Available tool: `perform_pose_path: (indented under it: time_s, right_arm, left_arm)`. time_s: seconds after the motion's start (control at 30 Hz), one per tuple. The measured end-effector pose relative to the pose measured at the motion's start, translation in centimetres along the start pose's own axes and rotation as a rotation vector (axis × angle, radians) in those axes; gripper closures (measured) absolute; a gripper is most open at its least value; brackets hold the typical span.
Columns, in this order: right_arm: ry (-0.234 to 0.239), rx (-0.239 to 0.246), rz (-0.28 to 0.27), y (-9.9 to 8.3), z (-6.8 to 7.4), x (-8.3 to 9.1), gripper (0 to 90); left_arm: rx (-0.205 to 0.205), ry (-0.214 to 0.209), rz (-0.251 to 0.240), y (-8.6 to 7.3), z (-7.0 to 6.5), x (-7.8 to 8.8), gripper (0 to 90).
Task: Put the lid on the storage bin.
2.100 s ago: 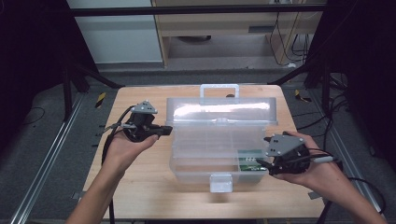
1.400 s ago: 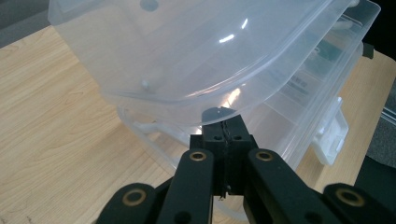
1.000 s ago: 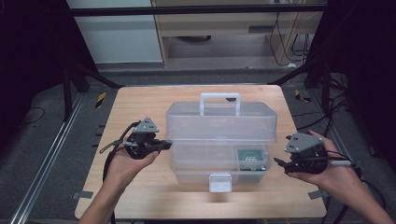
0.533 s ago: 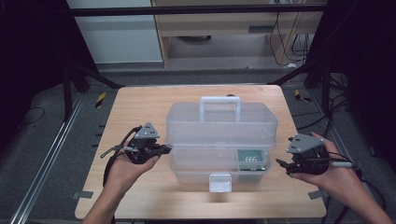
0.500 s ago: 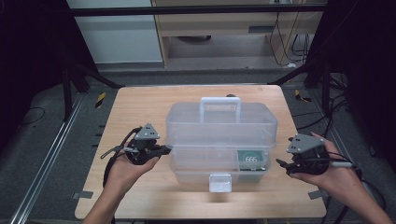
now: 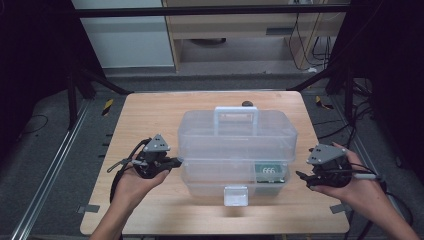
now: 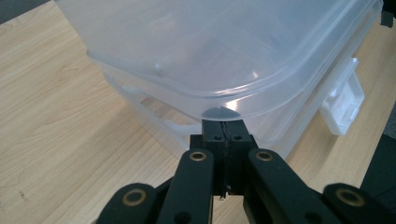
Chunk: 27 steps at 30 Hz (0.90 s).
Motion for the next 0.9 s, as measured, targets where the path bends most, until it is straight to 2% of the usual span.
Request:
perform_pose_path:
  time_s: [0.73,0.8,0.87,0.9]
  right_arm:
    - [-0.003,-0.022,0.024,-1.3,-0.1,-1.5,23.0]
    - [-0.005,-0.023,0.027,-1.4,-0.2,-1.7,22.9]
    - [-0.012,-0.028,0.023,-1.5,-0.3,-1.9,22.9]
    - [-0.012,-0.028,0.023,-1.5,-0.3,-1.9,22.9]
  left_arm:
    - [0.008,-0.018,0.008,-1.4,-0.3,-0.8,90.0]
    - [-0.002,-0.008,0.022,-1.5,-0.4,-0.8,90.0]
    - [-0.029,0.019,0.064,-1.9,-0.3,-0.9,90.0]
    - [-0.029,0.019,0.064,-1.9,-0.3,-0.9,90.0]
Point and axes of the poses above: each handheld gripper's, and its own axes: x roughly backward along the jaws, y roughly out of its top, z roughly to its left, the point moved 1 cm from there along -x, roughly forward along the jaws, and after that the axes turned 7 degrees about -x, right-handed, at the moved point
